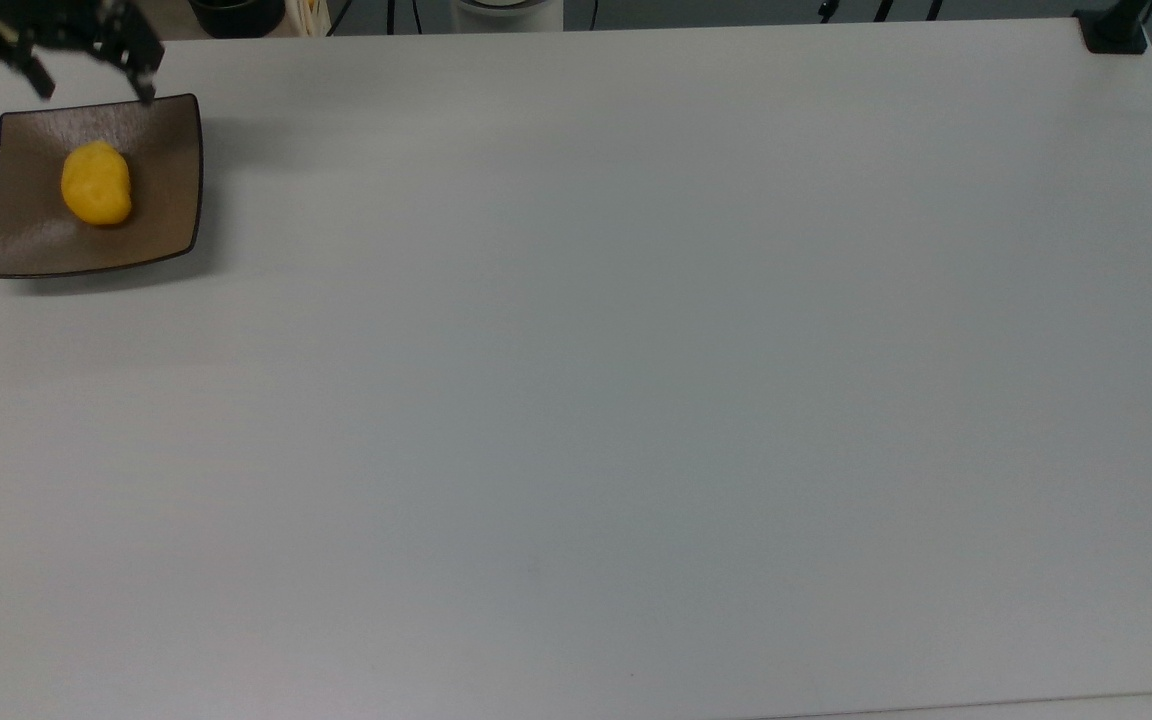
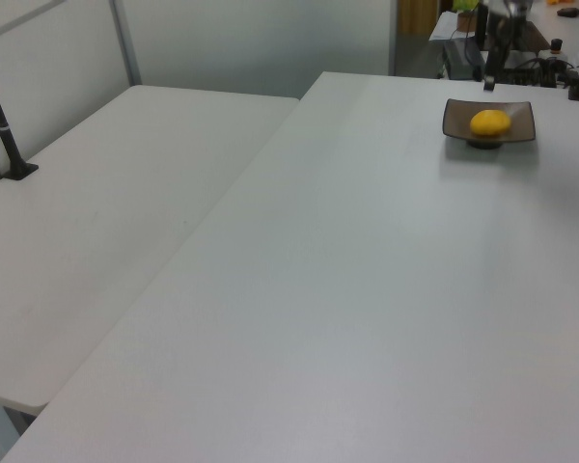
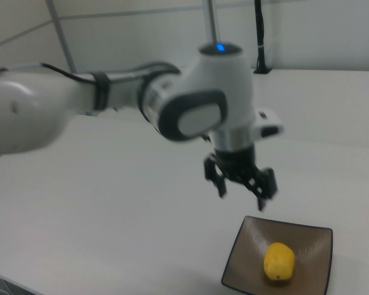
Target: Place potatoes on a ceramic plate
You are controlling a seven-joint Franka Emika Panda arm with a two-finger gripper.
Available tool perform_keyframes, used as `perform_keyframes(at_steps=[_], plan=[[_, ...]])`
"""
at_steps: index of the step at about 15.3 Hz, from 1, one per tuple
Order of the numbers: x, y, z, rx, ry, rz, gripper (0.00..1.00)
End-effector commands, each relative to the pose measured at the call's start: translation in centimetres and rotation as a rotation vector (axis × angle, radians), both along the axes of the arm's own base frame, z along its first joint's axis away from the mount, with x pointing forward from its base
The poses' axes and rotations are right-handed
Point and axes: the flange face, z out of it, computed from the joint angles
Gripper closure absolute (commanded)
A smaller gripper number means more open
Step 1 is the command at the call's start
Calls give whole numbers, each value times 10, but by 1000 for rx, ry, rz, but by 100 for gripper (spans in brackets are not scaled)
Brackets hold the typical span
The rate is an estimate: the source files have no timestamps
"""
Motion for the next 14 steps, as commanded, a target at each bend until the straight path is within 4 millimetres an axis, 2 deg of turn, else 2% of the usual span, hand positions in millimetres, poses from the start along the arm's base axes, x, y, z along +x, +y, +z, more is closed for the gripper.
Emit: perform_keyframes(at_steps=[1, 2, 4, 5, 7, 9, 11, 13, 14], plan=[[-22, 58, 80, 43, 34, -58, 0], [-27, 78, 106, 46, 31, -84, 0], [-34, 108, 137, 54, 25, -127, 0], [-40, 132, 157, 57, 7, -133, 0], [-46, 171, 176, 67, -17, -89, 0], [-43, 205, 179, 80, -8, -78, 0], [-40, 229, 180, 85, -14, -77, 0], [-33, 263, 176, 83, -4, -26, 0], [-24, 282, 163, 77, 23, -7, 0]])
